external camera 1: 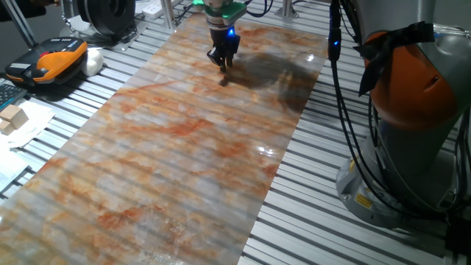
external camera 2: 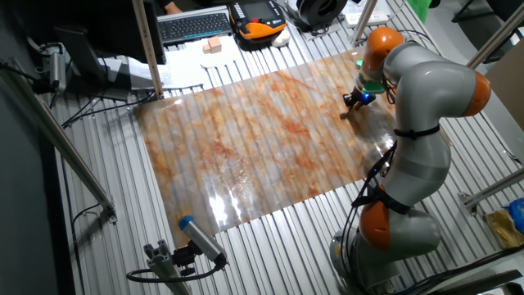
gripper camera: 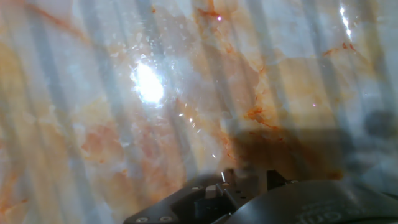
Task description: Pick up the small block on the left and move it to the right
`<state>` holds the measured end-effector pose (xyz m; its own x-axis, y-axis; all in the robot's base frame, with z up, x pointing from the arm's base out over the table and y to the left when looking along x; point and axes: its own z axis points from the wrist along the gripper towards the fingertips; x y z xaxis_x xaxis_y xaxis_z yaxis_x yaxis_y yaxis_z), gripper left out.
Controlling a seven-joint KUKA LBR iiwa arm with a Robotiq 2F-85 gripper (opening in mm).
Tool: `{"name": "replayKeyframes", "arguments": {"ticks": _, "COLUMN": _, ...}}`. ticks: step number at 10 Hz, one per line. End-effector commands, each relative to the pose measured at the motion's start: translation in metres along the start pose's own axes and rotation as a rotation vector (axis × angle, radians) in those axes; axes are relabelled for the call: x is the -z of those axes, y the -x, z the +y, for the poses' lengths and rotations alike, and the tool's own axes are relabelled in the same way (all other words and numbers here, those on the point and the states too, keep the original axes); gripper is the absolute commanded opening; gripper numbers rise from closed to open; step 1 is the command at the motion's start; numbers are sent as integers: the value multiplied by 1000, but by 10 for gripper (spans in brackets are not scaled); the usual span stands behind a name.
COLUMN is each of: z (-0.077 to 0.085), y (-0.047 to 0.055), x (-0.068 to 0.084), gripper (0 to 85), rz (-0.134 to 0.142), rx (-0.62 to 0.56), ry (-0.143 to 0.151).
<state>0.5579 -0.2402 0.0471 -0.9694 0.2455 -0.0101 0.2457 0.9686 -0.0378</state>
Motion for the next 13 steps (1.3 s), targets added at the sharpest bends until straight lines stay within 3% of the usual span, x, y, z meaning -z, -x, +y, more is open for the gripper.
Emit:
{"name": "replayKeyframes", "arguments": {"ticks": 1, "z": -1, "y": 0, "x": -2, "gripper": 340, "rz": -3, "rx": 0, "ry": 0}}
{"name": "replayKeyframes", "arguments": {"ticks": 13, "z": -1, "y": -3, "x": -14, "gripper": 340, "rz": -26, "rx": -27, "ry": -4}}
